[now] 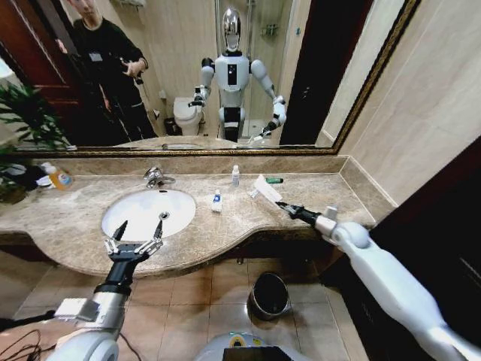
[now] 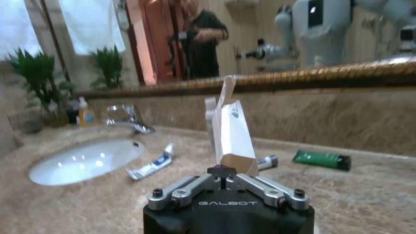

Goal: Pick up the trash from the sink and place it in the trash bin.

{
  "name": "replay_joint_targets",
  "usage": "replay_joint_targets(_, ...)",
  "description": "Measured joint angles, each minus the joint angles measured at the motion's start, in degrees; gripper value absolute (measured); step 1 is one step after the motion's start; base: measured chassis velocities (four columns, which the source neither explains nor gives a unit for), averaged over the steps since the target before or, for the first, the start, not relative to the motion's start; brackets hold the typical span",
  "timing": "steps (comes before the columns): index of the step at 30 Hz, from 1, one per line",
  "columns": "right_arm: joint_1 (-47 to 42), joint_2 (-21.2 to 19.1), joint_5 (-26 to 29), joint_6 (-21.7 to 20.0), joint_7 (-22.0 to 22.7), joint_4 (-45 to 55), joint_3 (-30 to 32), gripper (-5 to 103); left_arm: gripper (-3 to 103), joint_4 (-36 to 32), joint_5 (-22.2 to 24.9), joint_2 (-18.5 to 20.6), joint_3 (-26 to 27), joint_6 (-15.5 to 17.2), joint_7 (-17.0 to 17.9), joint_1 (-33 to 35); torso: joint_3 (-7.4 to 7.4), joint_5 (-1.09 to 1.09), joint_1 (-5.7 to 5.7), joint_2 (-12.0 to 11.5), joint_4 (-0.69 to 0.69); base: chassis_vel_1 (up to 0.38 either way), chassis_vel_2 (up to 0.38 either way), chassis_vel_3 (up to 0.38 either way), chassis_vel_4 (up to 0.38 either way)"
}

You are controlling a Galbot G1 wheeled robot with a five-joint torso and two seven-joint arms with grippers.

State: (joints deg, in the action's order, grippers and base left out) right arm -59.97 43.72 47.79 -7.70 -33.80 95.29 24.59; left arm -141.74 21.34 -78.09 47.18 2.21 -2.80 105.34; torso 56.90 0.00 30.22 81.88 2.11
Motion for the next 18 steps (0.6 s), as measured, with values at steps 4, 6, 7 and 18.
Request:
replay_joint_targets(4, -9.49, -2.70, 1.58, 4.68, -4.08, 3.23, 6.53, 0, 100, 0.00, 0.00, 0.00, 0.00, 0.00, 0.00, 0.00, 0.00, 0.00, 0.00, 0.00, 0.00, 0.000, 0.000, 0.000, 0.000)
replay_joint_targets(6, -12.10, -3.04, 1.79, 6.12, -7.20, 3.60, 8.20, 0, 100, 0.00, 0.00, 0.00, 0.00, 0.00, 0.01, 0.00, 0.00, 0.03, 0.00, 0.00, 0.00, 0.000, 0.000, 0.000, 0.000)
replay_joint_targets(7, -14.08, -3.25, 1.51, 7.25, -10.52, 3.79, 9.87, 0, 100, 0.00, 0.00, 0.00, 0.00, 0.00, 0.00, 0.00, 0.00, 0.03, 0.00, 0.00, 0.00, 0.000, 0.000, 0.000, 0.000)
replay_joint_targets(18, -27.70, 1.14, -7.82, 15.84, -27.45, 2.83, 18.98, 0, 100, 0.00, 0.00, 0.00, 0.00, 0.00, 0.00, 0.00, 0.00, 0.00, 0.00, 0.01, 0.00, 0.000, 0.000, 0.000, 0.000)
